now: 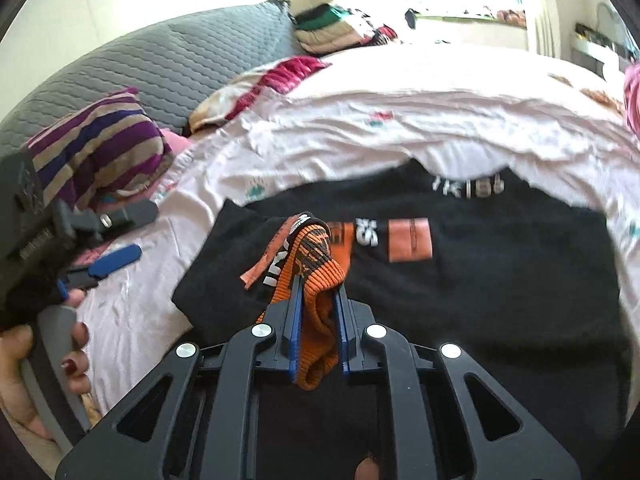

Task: Fold small clothes
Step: 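Grasp the laid orange cuff with the right tool, then drag the orange cuff further across the body with the right tool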

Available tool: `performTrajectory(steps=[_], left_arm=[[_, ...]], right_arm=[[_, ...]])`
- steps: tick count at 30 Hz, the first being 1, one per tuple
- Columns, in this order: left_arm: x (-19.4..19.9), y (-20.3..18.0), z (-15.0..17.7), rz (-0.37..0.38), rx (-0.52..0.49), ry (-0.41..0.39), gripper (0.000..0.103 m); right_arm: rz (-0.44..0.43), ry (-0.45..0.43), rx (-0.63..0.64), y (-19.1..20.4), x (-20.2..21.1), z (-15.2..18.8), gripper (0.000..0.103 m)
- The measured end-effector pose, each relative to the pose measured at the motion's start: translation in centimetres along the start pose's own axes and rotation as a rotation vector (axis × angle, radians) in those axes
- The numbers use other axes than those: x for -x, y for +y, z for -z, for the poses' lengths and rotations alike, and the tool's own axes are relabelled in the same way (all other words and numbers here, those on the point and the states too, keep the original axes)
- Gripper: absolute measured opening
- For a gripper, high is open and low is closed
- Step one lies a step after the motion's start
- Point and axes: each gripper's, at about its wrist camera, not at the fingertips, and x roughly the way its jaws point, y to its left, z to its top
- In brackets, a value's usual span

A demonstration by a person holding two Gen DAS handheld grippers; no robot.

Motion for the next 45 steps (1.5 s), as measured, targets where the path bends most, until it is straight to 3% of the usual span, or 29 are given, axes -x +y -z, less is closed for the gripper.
performTrajectory(steps=[14,30,38,45], left_arm=[[-0.1,0.5,-0.2,-0.022,0.013,-0.003,0.093],[-1.5,-1.6,0.2,-0.037,-0.050,0.010,0.093],[-2.8,-5.0,-0.6,-0.054,-0.178,0.022,0.093],[-5.7,-7.9,-0.4,-0.033,-0.291,0.096,0.093]], right_arm=[[0.103,-0.082,0.061,-2.8,3.2,-3.1,0.013],[0.234,-0.132,0.049,-7.9,6.2,-3.4,0.013],[0.265,-0.130,0.024,-10.1,6.9,-2.6,0.012],[0.274,-0.122,0.000,-11.8,6.8,-2.1,0.012]])
